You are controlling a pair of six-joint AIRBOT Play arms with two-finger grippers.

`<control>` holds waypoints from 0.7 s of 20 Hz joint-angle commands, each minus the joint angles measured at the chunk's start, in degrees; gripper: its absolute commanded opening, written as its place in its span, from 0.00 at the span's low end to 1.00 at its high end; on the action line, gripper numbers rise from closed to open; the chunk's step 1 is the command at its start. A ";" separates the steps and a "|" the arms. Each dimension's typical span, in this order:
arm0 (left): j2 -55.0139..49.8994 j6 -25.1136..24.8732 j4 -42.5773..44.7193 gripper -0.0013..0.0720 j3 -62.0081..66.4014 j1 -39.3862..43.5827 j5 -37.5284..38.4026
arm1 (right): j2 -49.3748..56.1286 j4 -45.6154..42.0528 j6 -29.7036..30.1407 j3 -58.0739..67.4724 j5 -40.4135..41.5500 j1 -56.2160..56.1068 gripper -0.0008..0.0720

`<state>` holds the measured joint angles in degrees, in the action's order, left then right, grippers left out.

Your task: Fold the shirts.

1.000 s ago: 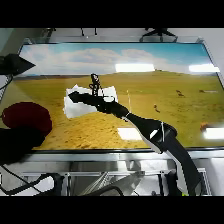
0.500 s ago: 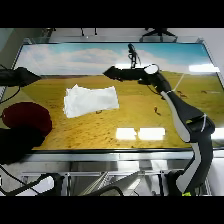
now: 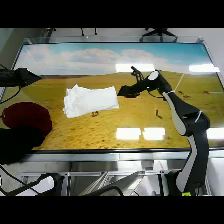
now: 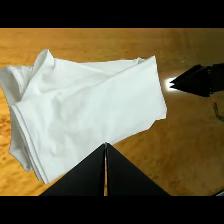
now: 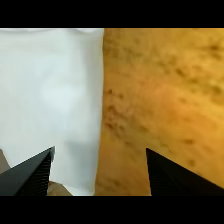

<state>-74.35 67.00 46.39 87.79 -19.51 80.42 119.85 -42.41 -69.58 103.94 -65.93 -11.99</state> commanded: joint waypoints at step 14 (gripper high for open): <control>-0.02 0.02 0.02 0.03 -0.02 -0.07 0.20 | -6.82 2.14 -0.24 0.31 5.73 -1.75 0.03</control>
<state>-74.32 67.00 46.39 87.77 -19.51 80.51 117.91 -36.67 -66.08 104.18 -60.90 -16.14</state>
